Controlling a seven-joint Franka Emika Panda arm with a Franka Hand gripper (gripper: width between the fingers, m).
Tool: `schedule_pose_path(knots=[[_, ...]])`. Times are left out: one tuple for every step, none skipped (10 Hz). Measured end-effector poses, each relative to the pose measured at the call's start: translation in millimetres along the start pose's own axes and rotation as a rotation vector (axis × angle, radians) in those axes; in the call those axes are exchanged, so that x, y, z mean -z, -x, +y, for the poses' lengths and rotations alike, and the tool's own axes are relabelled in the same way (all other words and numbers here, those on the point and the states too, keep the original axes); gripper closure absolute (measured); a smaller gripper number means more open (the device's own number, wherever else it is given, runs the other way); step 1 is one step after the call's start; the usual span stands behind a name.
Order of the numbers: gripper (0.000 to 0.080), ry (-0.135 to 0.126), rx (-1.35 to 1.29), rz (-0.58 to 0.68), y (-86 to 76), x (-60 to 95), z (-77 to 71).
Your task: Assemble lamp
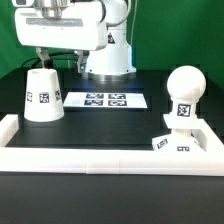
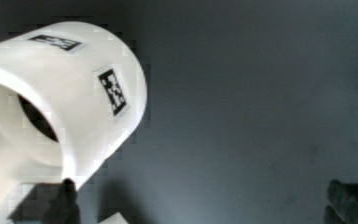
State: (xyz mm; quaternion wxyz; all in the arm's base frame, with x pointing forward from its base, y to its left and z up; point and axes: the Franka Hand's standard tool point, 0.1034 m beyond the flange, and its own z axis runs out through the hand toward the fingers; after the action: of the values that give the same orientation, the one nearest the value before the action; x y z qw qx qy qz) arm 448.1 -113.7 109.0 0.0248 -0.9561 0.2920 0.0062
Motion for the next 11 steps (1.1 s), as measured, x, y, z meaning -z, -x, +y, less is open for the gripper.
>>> schedule_pose_path(knots=[[0.0101, 0.002, 0.009, 0.0, -0.5, -1.4, 3.3], [0.0101, 0.003, 0.011, 0.0, -0.4, -2.7, 5.4], [0.0101, 0.003, 0.018, 0.008, -0.2, -4.2, 7.7], [0.0101, 0.006, 0.029, 0.006, 1.8, -6.7, 13.4], [0.0101, 0.008, 0.033, 0.005, 2.4, -7.7, 16.7], [0.0101, 0.013, 0.032, 0.005, 4.2, -10.2, 19.2], [0.0101, 0.018, 0.034, 0.002, 5.3, -13.0, 20.0], [0.0128, 0.025, 0.037, 0.001, 5.7, -16.5, 22.5], [0.0128, 0.034, 0.044, 0.004, 5.6, -20.5, 25.3], [0.0313, 0.039, 0.049, 0.0, 6.5, -23.0, 26.7], [0.0313, 0.041, 0.05, -0.003, 7.0, -23.9, 26.6]])
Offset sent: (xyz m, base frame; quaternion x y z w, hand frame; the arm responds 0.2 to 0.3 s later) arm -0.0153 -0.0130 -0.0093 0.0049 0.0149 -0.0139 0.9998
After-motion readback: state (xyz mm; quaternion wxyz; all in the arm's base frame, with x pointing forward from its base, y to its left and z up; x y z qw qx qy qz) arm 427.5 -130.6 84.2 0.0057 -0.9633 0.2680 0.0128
